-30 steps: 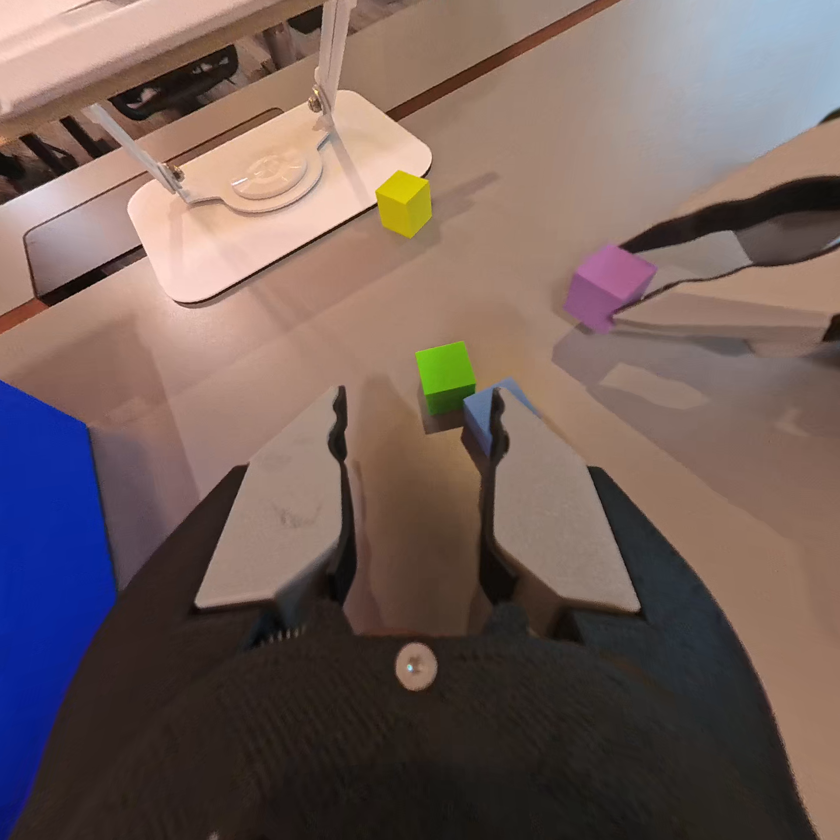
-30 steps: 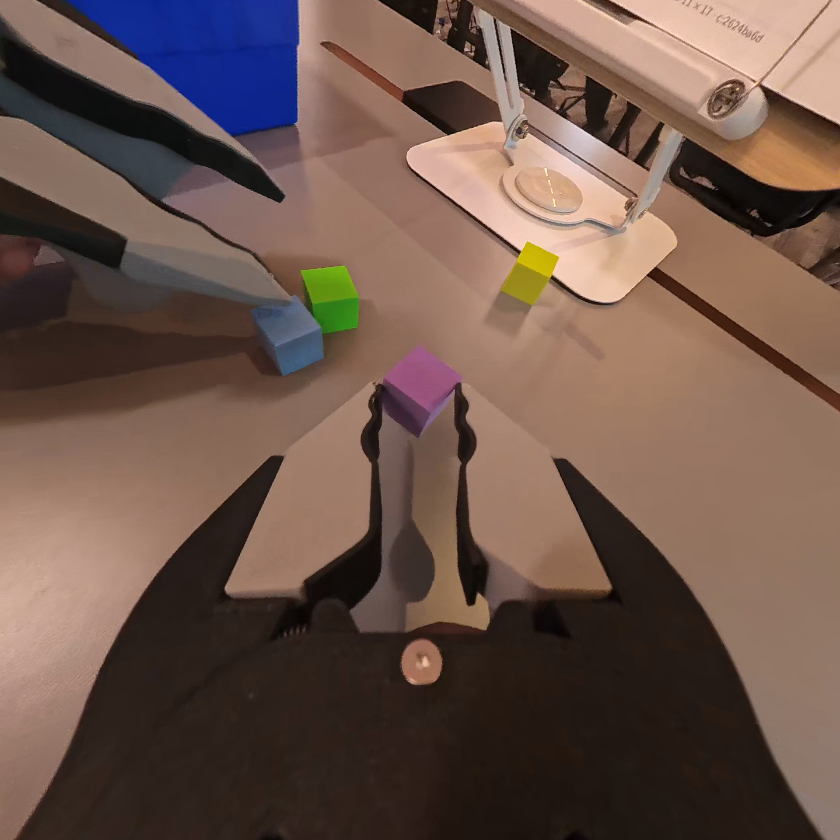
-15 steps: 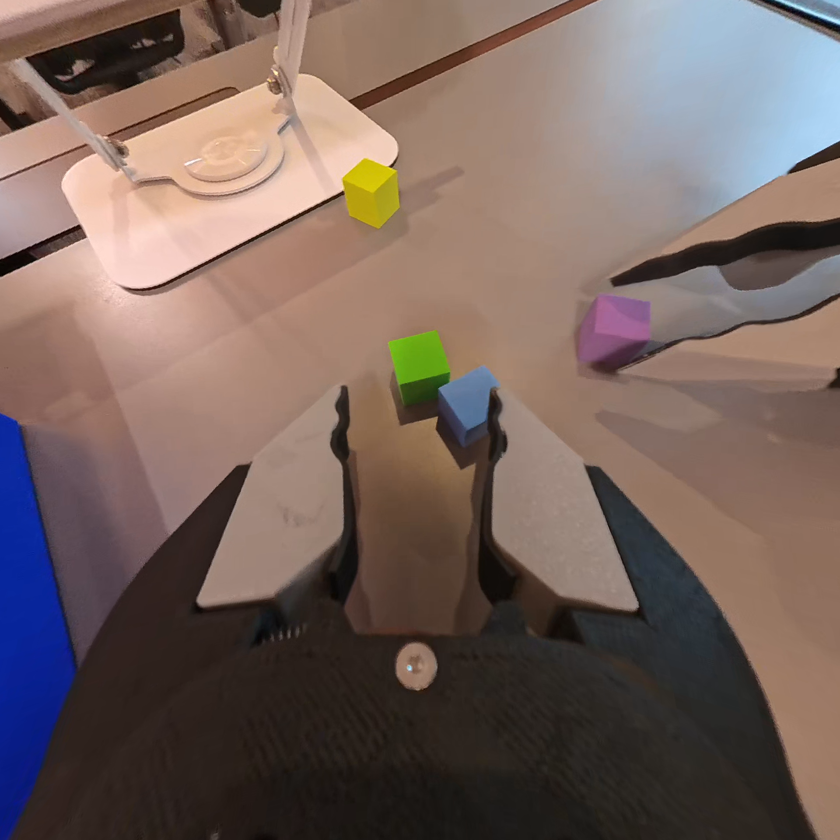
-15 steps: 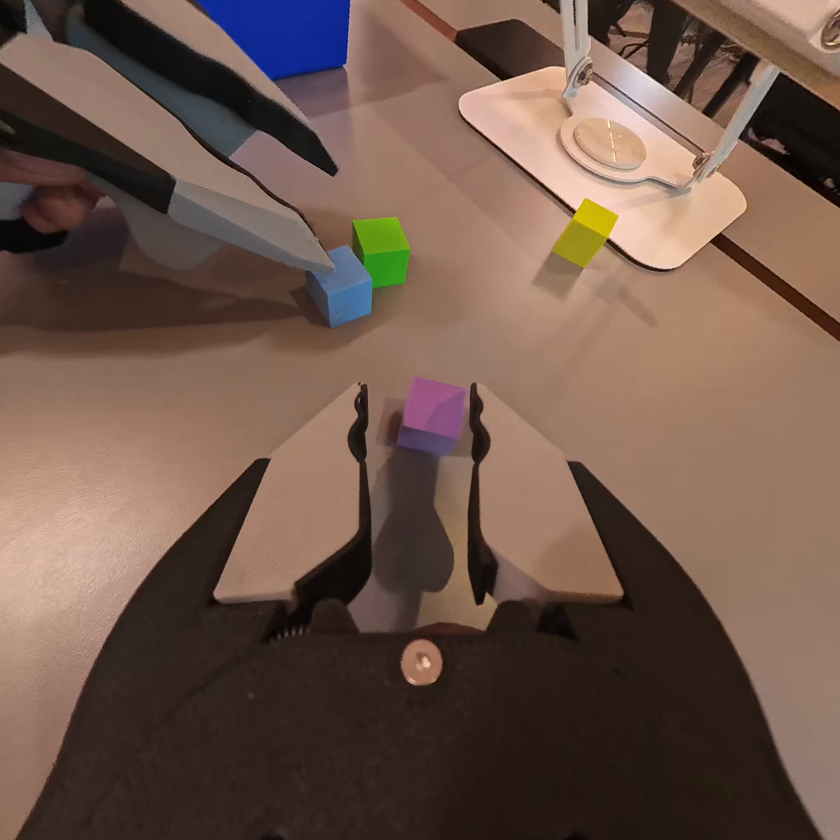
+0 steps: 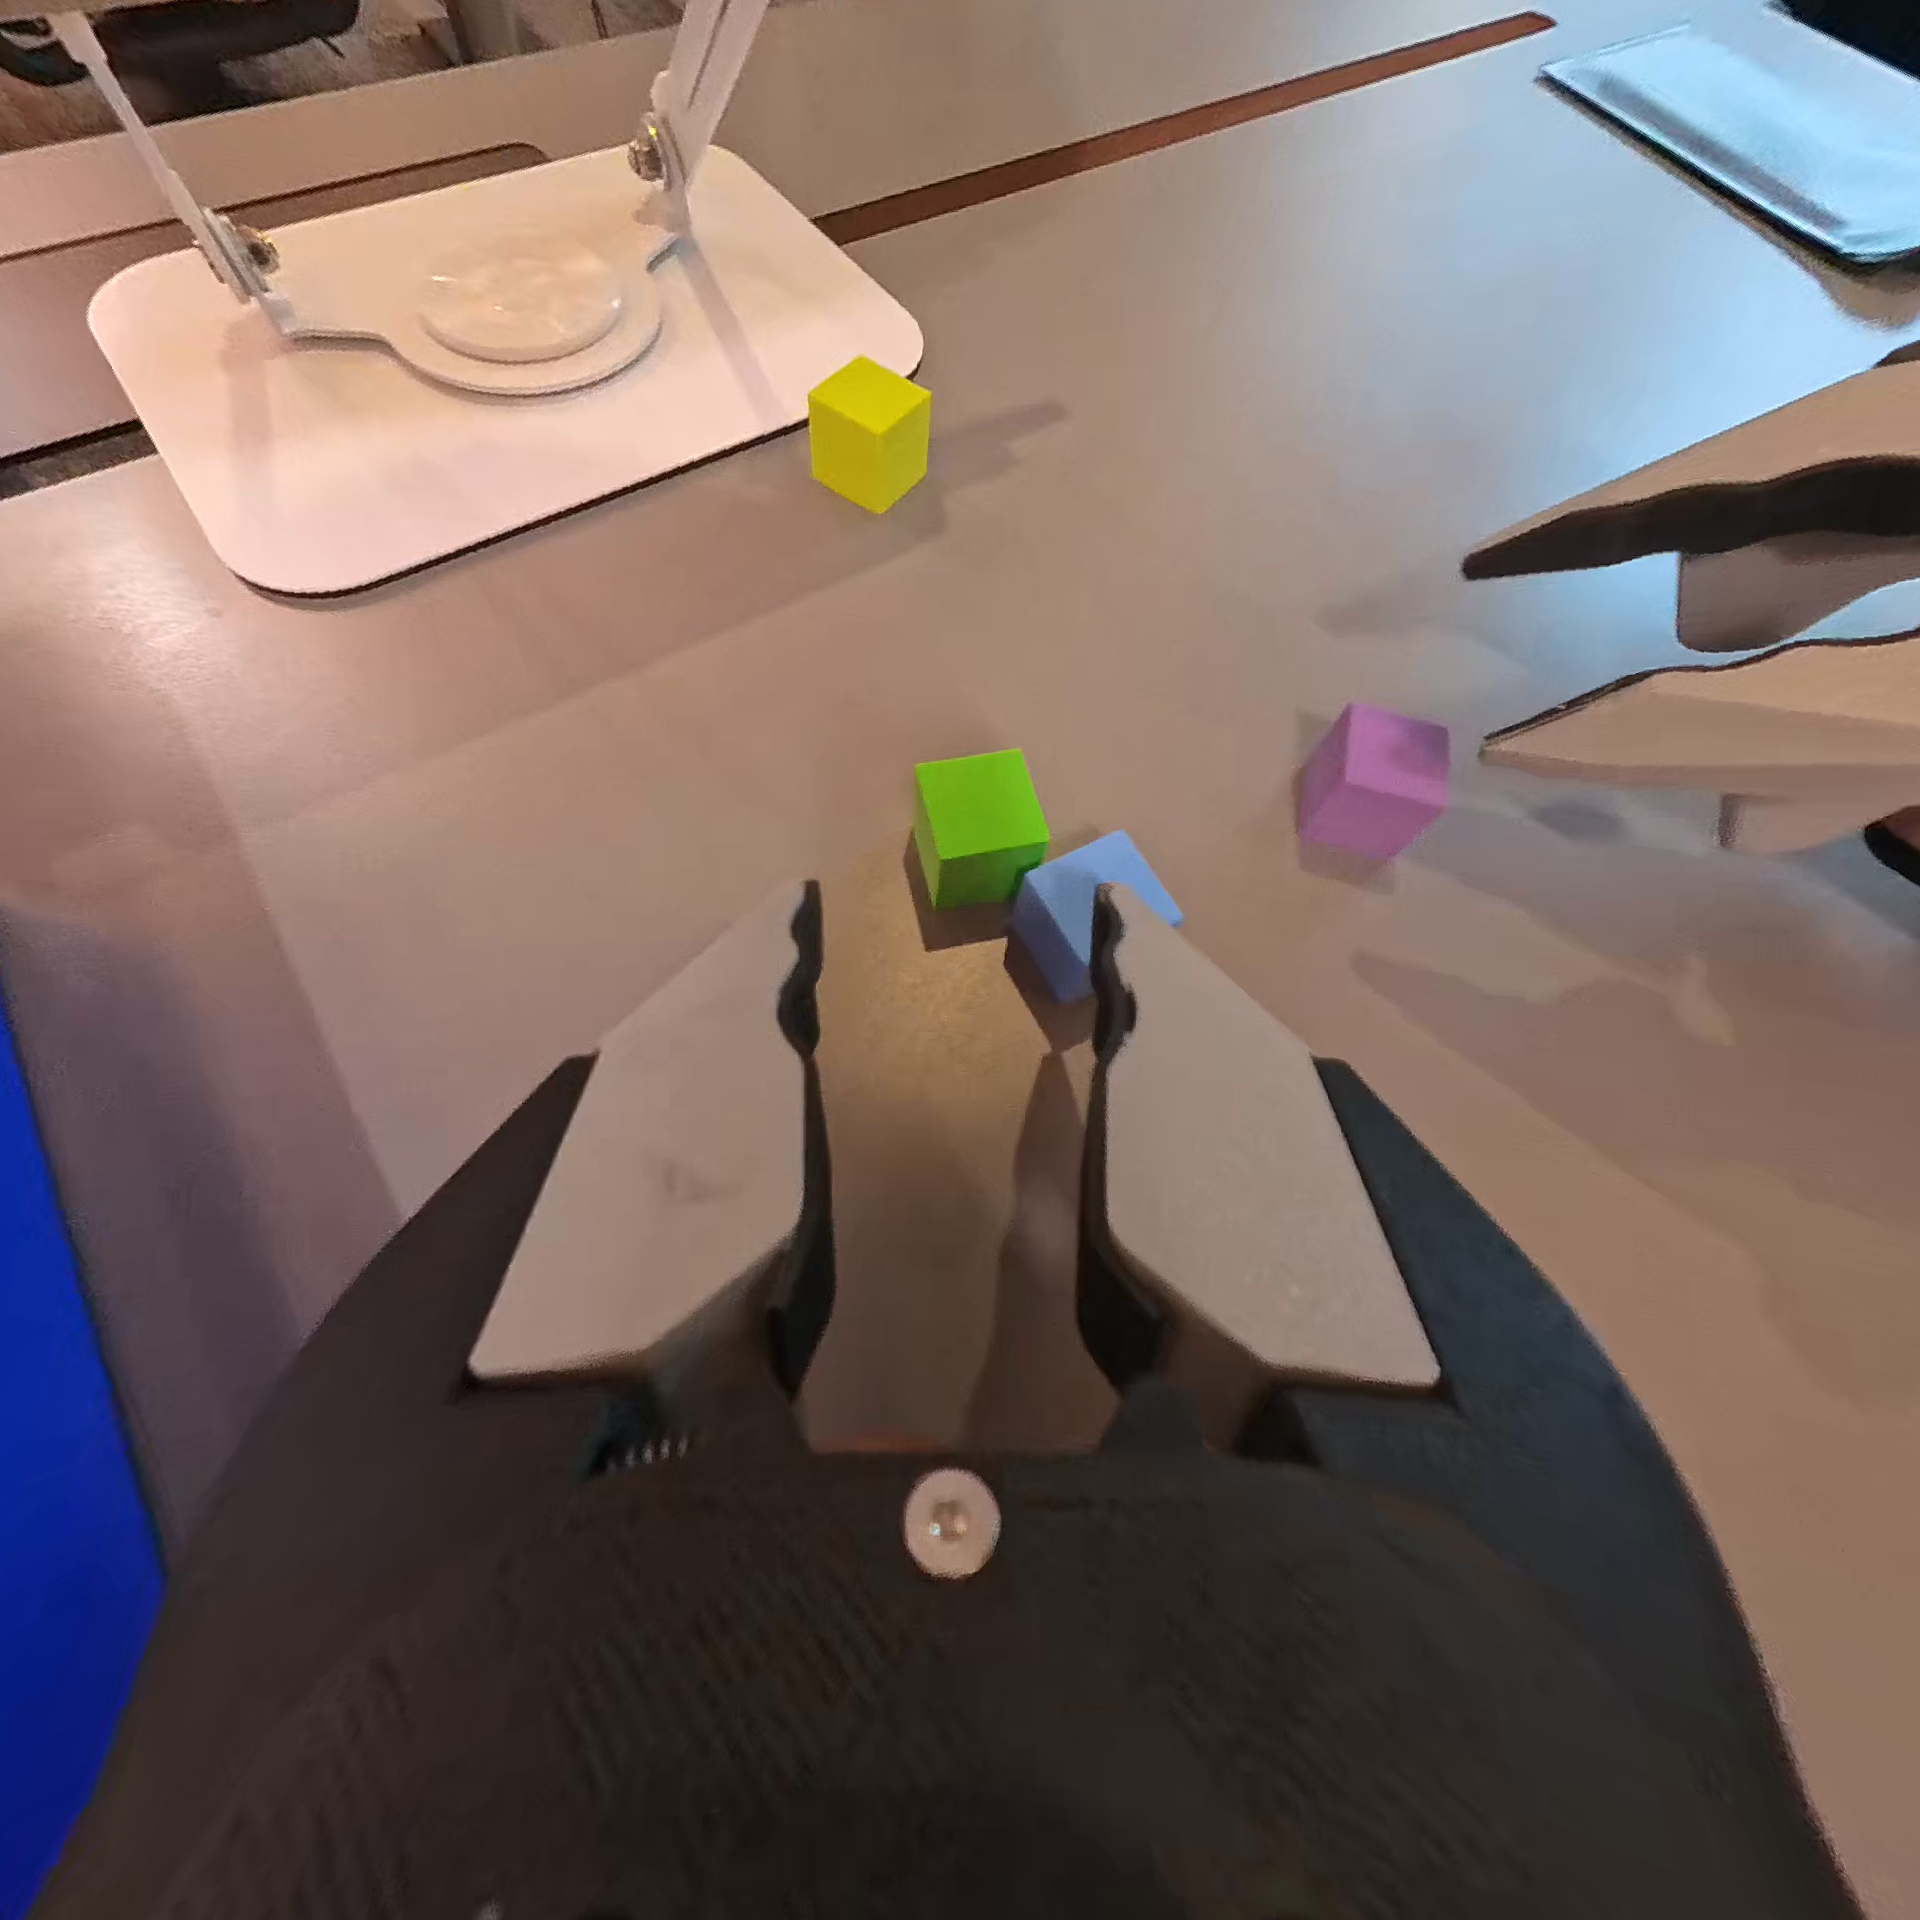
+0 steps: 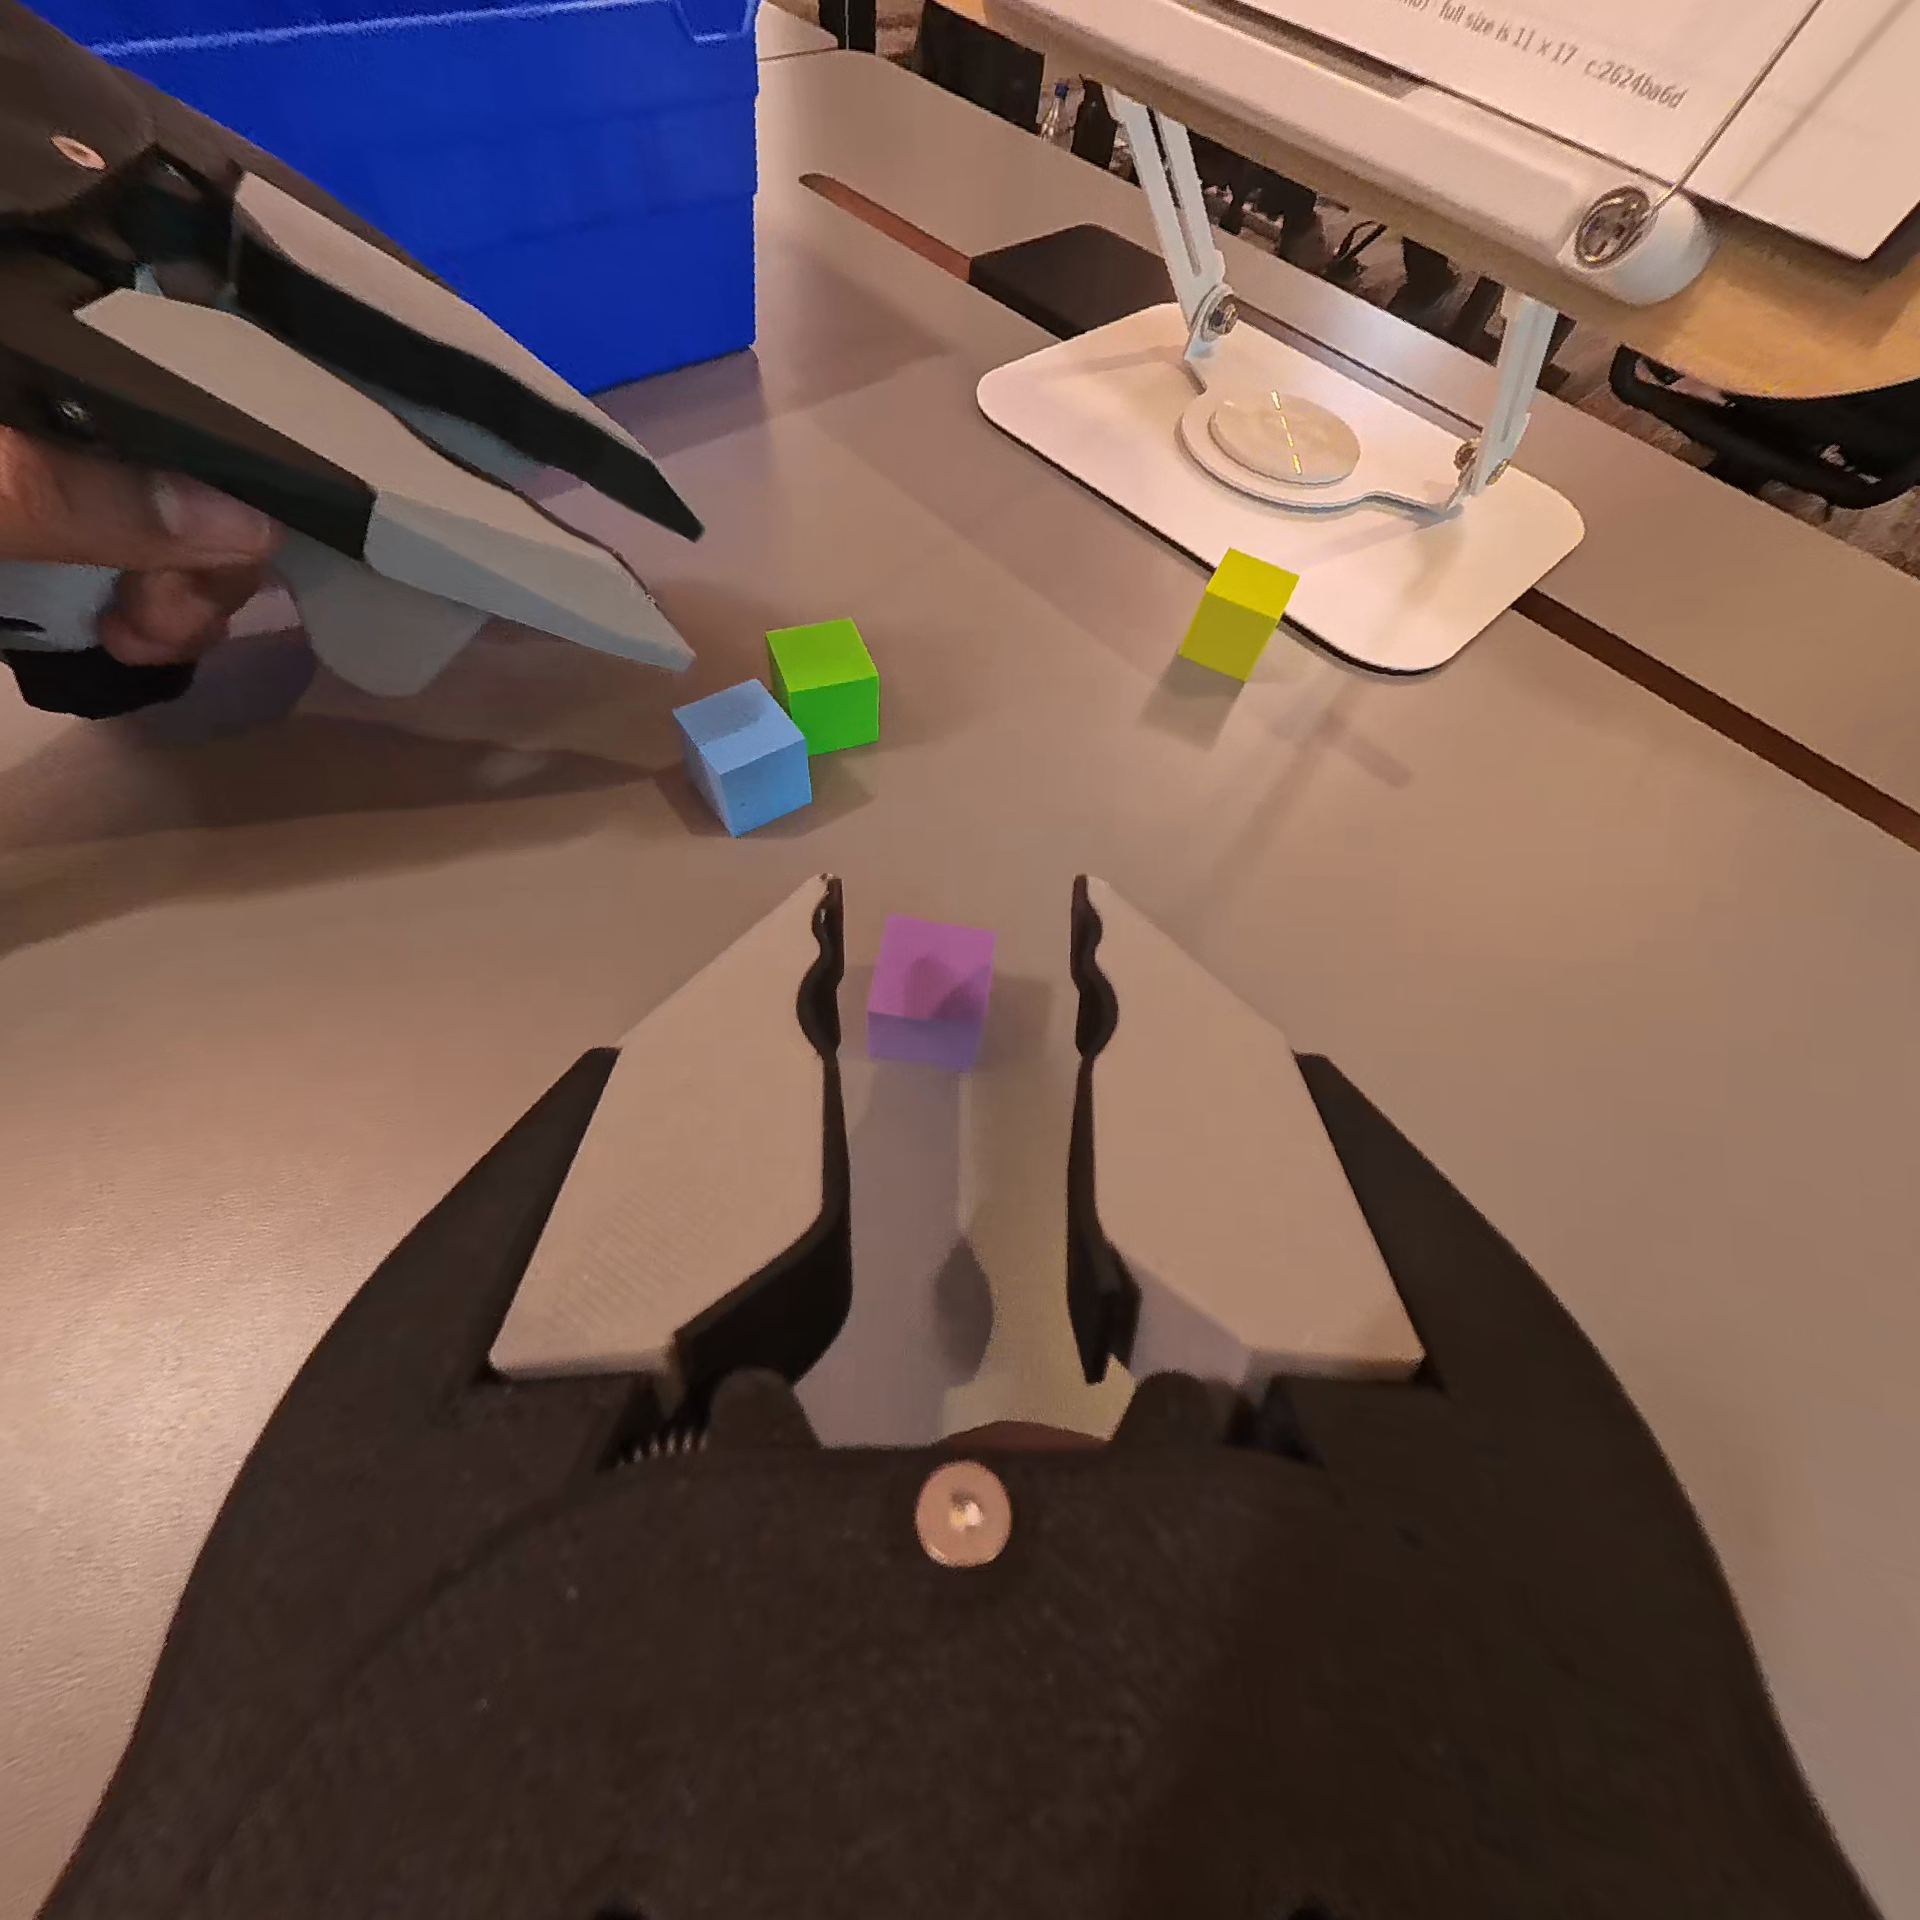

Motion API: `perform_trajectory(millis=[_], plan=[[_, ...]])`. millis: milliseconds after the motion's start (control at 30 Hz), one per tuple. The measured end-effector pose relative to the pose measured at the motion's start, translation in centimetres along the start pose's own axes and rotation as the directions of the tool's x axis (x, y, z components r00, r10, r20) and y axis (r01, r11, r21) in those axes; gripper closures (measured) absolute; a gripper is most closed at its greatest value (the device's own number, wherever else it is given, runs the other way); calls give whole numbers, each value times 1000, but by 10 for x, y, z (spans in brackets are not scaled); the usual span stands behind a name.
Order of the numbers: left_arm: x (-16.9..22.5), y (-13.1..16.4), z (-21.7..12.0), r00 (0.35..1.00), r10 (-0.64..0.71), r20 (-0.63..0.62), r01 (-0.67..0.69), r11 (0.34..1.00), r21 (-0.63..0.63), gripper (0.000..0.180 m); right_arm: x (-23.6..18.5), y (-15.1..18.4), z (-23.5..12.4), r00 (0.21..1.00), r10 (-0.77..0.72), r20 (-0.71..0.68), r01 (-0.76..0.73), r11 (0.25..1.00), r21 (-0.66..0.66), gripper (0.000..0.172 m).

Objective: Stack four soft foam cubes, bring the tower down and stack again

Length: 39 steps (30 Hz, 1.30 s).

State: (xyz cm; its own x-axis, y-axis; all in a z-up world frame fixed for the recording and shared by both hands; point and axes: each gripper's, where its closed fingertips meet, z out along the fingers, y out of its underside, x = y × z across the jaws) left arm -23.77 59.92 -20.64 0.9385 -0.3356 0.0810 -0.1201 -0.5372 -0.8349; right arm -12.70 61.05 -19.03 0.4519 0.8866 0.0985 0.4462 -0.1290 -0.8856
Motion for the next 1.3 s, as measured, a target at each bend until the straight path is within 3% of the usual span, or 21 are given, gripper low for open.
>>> perform_trajectory(millis=[233, 367, 633, 800, 867, 900, 967, 1133, 1233, 1300], plan=[[12, 4, 18, 998, -34, -51, 31, 999, -45, 126, -2, -7, -5, 1000, -5, 2, 5, 1000, 20, 131], [8, 1, 26, 1000, 16, -13, -17, 999, -50, 124, -4, -10, -7, 1000, -13, 4, 13, 999, 30, 131], [28, -5, 9, 999, -17, -36, 16, 1000, -23, 126, -4, -16, -12, 999, -34, -12, 35, 998, 46, 131], [34, 12, 29, 1000, 3, -1, -3, 993, -114, 126, -1, -17, -14, 998, -46, -34, 47, 998, 48, 131], [33, 18, 35, 999, 26, 25, -22, 989, -146, 134, 1, -19, -16, 999, -38, -37, 40, 998, 58, 131], [32, 21, 37, 999, 39, 32, -34, 987, -157, 148, 2, -20, -16, 999, -33, -36, 35, 997, 63, 131], [26, 20, 36, 994, 78, 71, -65, 985, -162, 148, 2, -22, -18, 999, -29, -36, 31, 997, 70, 131], [28, 5, 8, 985, 128, 114, -117, 989, -94, 148, 1, -25, -22, 999, -31, -31, 33, 996, 84, 131], [42, -14, -36, 984, 144, 100, -146, 989, 5, 149, -1, -26, -22, 999, -36, -27, 38, 995, 87, 131], [34, -29, -78, 963, 196, 186, -208, 977, 50, 149, -3, -26, -22, 999, -39, -22, 41, 995, 87, 131]])
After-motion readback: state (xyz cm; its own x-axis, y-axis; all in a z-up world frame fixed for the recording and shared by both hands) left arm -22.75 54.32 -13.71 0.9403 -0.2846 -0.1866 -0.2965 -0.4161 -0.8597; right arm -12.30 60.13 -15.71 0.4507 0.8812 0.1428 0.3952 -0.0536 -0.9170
